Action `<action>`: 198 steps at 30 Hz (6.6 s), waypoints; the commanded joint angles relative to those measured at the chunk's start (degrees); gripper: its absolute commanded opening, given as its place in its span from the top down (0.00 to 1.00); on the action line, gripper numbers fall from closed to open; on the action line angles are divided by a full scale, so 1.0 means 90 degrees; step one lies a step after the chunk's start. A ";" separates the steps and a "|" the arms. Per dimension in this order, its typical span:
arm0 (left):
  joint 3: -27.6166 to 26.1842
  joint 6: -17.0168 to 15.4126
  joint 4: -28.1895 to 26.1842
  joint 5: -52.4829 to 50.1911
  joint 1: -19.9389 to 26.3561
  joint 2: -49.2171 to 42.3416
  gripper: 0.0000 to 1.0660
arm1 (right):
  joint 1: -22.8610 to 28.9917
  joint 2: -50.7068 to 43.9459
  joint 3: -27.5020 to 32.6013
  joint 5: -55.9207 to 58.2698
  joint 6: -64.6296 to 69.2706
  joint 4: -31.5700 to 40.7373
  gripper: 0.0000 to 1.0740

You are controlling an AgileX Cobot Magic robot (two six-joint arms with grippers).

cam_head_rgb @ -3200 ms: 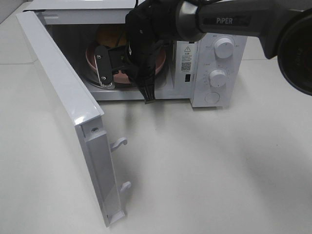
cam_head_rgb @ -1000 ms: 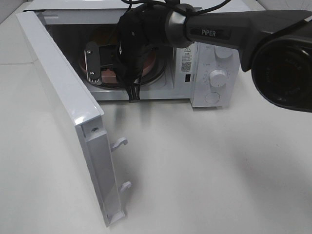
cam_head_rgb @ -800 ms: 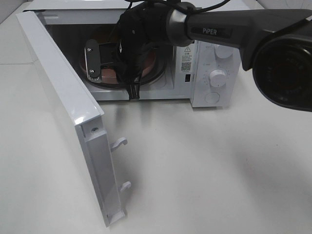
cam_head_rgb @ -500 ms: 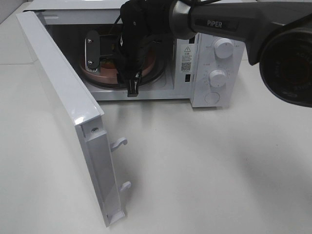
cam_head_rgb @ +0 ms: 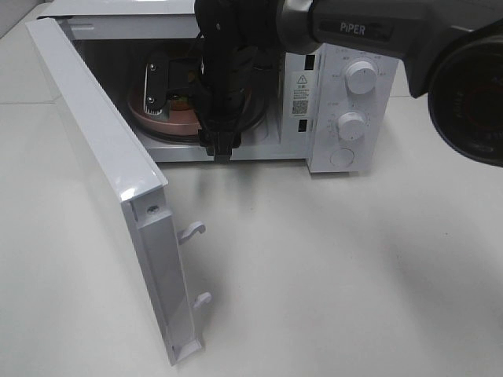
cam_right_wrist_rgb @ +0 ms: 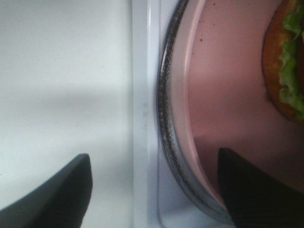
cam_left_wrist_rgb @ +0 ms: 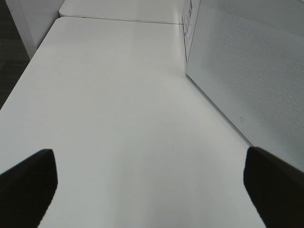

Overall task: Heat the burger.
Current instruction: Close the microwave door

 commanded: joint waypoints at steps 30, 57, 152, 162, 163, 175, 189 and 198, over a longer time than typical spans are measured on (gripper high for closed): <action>0.0025 0.0013 -0.0013 -0.0102 -0.0038 -0.0089 0.05 | 0.0006 -0.1859 0.2254 0.0681 0.0134 0.0465 0.30; 0.0025 0.0013 -0.0013 -0.0102 -0.0038 -0.0089 0.05 | -0.0013 -0.4348 0.4673 0.0987 0.2445 0.0140 0.19; 0.0025 0.0013 -0.0013 -0.0102 -0.0038 -0.0070 0.05 | -0.3992 -1.5374 0.9931 0.0598 0.5997 0.0936 0.36; 0.0025 0.0013 -0.0013 -0.0102 -0.0038 -0.0064 0.05 | -0.3992 -1.5374 1.0090 0.0866 0.5851 0.1235 0.26; 0.0025 0.0013 -0.0013 -0.0102 -0.0038 -0.0064 0.05 | -0.3992 -1.5374 1.0090 0.0866 0.5812 0.1241 0.23; 0.0025 0.0013 -0.0013 -0.0102 -0.0038 -0.0064 0.05 | -0.3992 -1.5374 1.0090 0.0866 0.5660 0.1381 0.12; 0.0025 0.0013 -0.0013 -0.0102 -0.0038 -0.0064 0.05 | -0.3992 -1.5374 1.0090 0.0866 0.5666 0.1381 0.45; 0.0025 0.0013 -0.0013 -0.0102 -0.0038 -0.0064 0.05 | -0.3992 -1.5374 1.0090 0.0866 0.5666 0.1381 0.49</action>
